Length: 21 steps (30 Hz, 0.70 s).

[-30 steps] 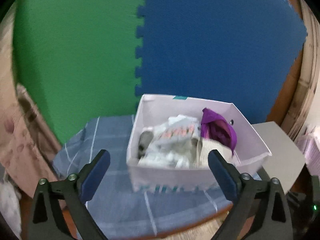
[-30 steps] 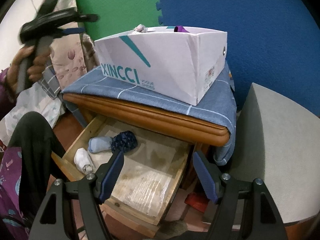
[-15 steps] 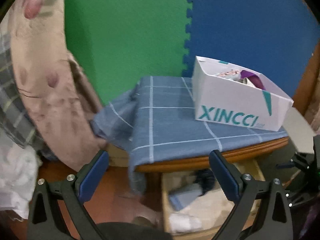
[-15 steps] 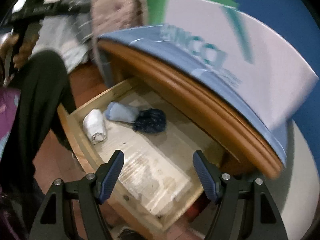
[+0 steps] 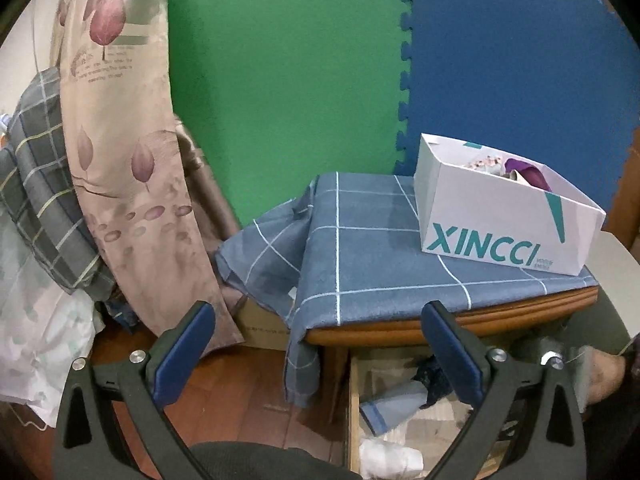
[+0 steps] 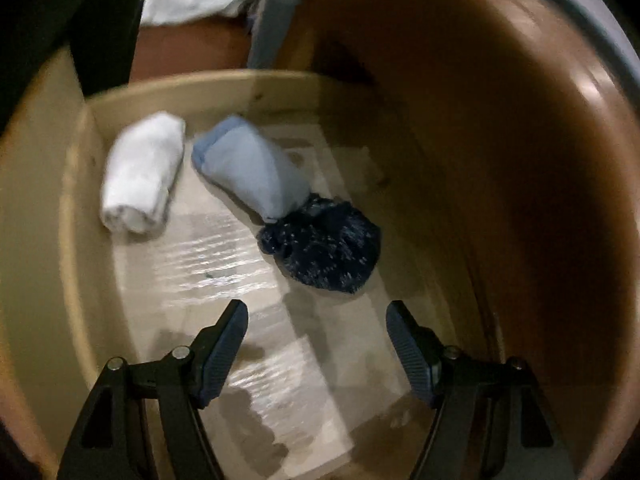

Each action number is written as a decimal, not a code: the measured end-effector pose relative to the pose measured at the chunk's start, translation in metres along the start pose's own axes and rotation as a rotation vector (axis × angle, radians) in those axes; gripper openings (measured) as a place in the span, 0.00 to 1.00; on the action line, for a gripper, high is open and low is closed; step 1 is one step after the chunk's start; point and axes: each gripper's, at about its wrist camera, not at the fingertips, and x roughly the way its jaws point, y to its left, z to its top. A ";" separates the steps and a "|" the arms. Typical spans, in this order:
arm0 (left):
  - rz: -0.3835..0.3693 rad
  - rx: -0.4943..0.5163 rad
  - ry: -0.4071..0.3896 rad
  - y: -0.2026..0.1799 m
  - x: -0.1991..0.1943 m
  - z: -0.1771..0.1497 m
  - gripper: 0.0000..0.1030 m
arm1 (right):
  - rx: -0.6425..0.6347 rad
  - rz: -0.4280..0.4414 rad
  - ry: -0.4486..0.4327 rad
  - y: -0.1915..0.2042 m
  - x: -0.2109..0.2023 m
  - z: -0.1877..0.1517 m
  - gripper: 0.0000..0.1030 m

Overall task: Take underwear out of drawer
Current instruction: 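Reach the right gripper into the drawer and grasp the navy speckled underwear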

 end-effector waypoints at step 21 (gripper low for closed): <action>-0.025 -0.029 0.055 0.005 0.014 -0.001 0.99 | -0.182 -0.054 -0.034 0.015 0.059 0.027 0.75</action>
